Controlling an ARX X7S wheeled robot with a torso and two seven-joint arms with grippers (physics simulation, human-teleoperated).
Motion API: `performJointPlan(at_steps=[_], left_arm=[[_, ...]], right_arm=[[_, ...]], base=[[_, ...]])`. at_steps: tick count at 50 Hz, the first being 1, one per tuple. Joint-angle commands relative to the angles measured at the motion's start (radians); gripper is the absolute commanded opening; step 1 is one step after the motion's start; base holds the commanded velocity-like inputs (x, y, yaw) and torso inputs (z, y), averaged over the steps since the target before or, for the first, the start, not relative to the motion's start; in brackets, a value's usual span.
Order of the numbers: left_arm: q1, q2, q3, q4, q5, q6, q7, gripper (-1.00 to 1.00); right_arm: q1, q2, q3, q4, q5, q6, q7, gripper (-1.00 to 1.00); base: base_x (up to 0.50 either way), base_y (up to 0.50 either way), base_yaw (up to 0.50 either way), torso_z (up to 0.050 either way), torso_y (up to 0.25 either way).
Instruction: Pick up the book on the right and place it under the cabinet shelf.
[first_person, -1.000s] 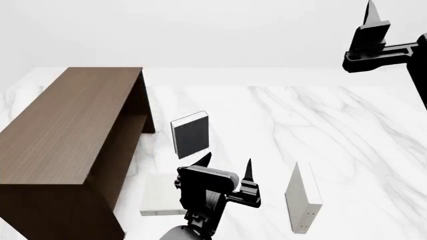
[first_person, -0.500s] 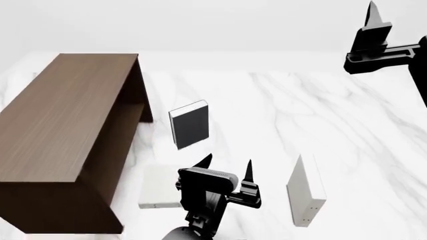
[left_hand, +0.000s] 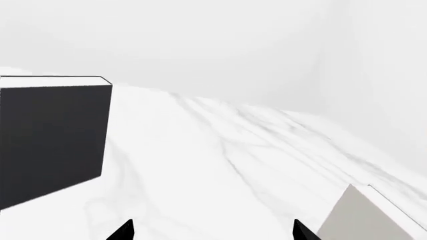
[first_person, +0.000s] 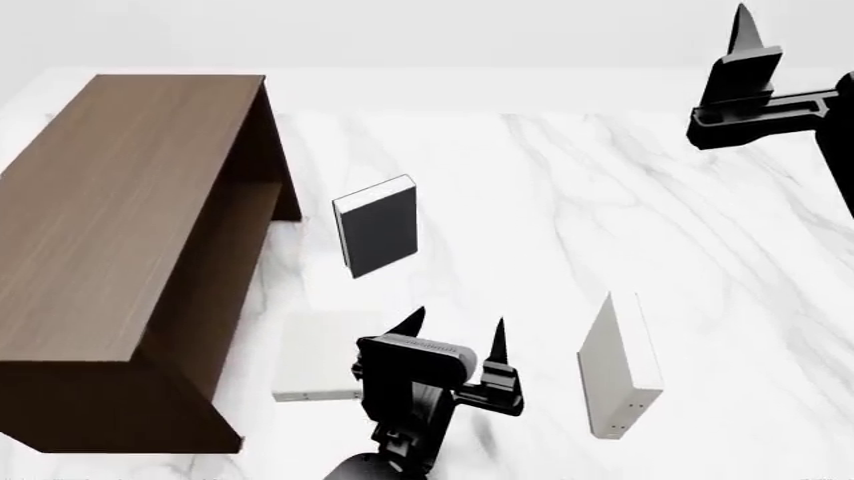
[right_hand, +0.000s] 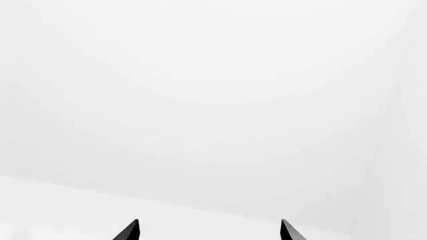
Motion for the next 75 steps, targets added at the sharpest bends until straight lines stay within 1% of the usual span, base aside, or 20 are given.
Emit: performJointPlan(at_steps=[1,47,59,75], left_arm=[[-0.005,-0.001,0.009,-0.003,-0.006,0.006,-0.004,1.00],[-0.039,0.030,0.043,-0.091,-0.015,0.085,-0.008,1.00],[-0.037,0.037,0.049,-0.122,0.015,0.130,-0.036,1.00],[-0.040,0.051,0.047,-0.178,0.009,0.207,-0.038,1.00]], right_arm=[[0.004,-0.003,0.006,0.001,0.001,0.009,-0.003,1.00],[-0.022,-0.008,0.011,0.012,-0.013,0.006,-0.015,1.00],[-0.031,-0.009,0.012,0.011,-0.014,0.003,-0.017,1.00],[-0.037,-0.010,0.016,0.010,-0.013,0.006,-0.019,1.00]], base=[[0.00,0.00,0.00,0.000,-0.096],[0.00,0.00,0.00,0.000,-0.093],[0.00,0.00,0.00,0.000,-0.093],[0.00,0.00,0.00,0.000,-0.094]])
